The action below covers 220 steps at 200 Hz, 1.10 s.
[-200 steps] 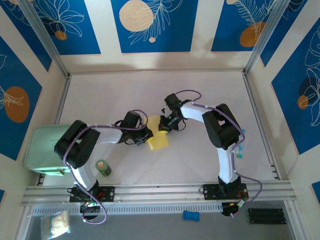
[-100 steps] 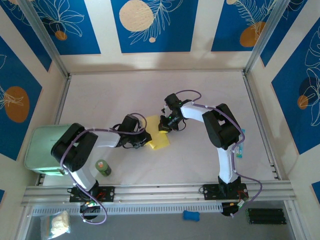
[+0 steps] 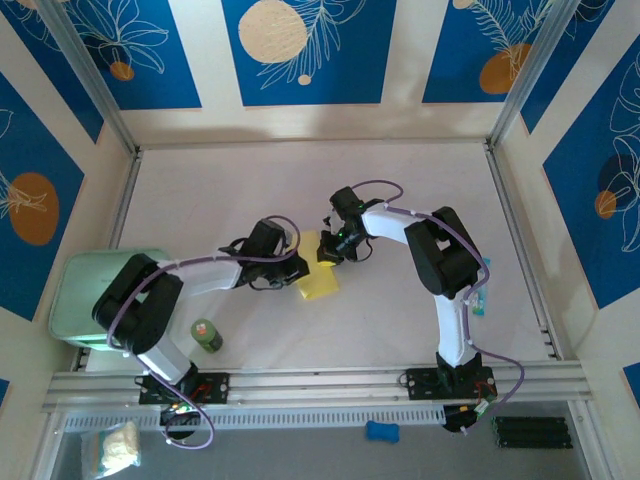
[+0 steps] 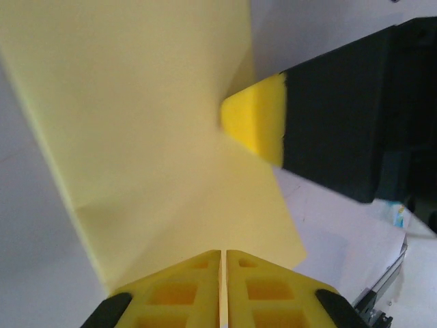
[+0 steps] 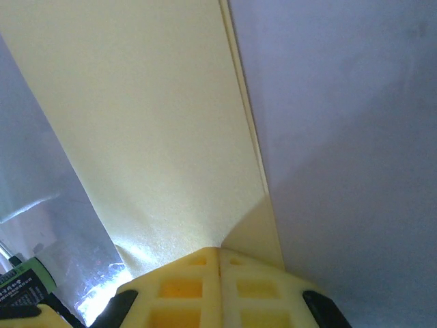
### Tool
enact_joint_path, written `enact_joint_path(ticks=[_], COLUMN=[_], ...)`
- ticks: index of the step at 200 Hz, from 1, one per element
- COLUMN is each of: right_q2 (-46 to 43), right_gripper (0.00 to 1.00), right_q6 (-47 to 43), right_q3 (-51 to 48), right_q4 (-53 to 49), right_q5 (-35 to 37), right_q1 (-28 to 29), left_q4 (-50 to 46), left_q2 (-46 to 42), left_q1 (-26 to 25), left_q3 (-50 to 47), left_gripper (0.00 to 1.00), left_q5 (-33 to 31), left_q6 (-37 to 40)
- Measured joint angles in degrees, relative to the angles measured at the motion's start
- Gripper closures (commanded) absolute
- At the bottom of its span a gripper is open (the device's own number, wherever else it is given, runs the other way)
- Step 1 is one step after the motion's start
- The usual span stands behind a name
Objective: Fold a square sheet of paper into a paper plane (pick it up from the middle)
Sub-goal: First fold the square sheet of paper in half at the center of the table.
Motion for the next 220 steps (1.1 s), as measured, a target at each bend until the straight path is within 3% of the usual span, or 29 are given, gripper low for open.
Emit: enact_joint_path(ticks=[43,102,169,220], right_q2=[0.1,0.2,0.2,0.1], right_gripper=[0.96,0.96,0.96,0.96], right_q6=[0.2,0.2,1.1,1.5], right_q3=[0.0,0.0,-0.1,-0.4], right_q4=[0.1,0.1,0.2,0.6], right_q5=[-0.5,-0.5,-0.5,-0.8], right_q1=[-0.2,-0.5,-0.5,-0.7], left_q4=[0.2,0.5,-12.4,-17.6], left_q2=[4.9,4.5,-1.9,-4.9], left_q1=[-0.6,-1.0,-5.9,-6.4], left_q3=[0.5,-1.7,-3.1,-0.2], left_gripper=[0.9,0.93,0.93,0.93], left_q5=[0.0,0.0,-3.9,-7.4], left_q6=[1.1,5.1,10.1,10.1])
